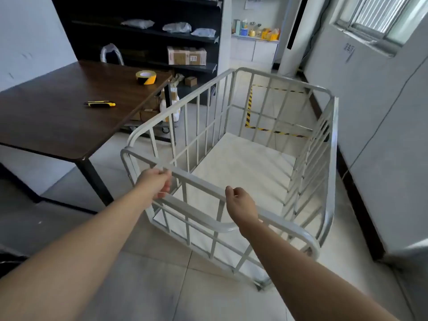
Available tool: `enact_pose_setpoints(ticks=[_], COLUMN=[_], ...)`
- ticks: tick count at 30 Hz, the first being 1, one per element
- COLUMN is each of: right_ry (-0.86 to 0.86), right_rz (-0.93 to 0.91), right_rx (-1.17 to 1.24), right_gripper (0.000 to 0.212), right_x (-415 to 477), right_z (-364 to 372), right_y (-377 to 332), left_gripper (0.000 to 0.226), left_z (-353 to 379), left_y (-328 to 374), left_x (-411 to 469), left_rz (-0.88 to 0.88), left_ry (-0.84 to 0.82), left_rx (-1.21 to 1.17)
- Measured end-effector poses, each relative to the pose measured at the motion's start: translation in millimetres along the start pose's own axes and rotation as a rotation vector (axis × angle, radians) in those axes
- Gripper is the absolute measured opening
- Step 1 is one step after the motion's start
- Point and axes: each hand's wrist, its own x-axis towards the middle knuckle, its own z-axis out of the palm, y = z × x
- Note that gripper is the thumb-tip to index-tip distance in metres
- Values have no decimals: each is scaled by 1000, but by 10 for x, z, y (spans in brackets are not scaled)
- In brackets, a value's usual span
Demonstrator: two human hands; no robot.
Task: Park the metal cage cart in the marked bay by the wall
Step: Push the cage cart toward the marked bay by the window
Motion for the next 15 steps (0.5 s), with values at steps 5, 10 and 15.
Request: enact_pose_setpoints(ticks=[5, 10, 15], right_ry=[5, 41, 42], right_rz=[-33, -59, -83], right_rx=[-219, -392, -535], right_gripper=[38, 39, 42], right_x=[-11, -32, -66], right_z=[265, 583, 747], right_y=[130, 264, 350], left_gripper=[19, 25, 23], left_z=[-79, -177, -223], left_y=[-140, -283, -439], left_x=[166, 342, 577], left_rz=[123, 276, 464], left_ry=[-8, -5, -60], left_rx=[272, 631, 840])
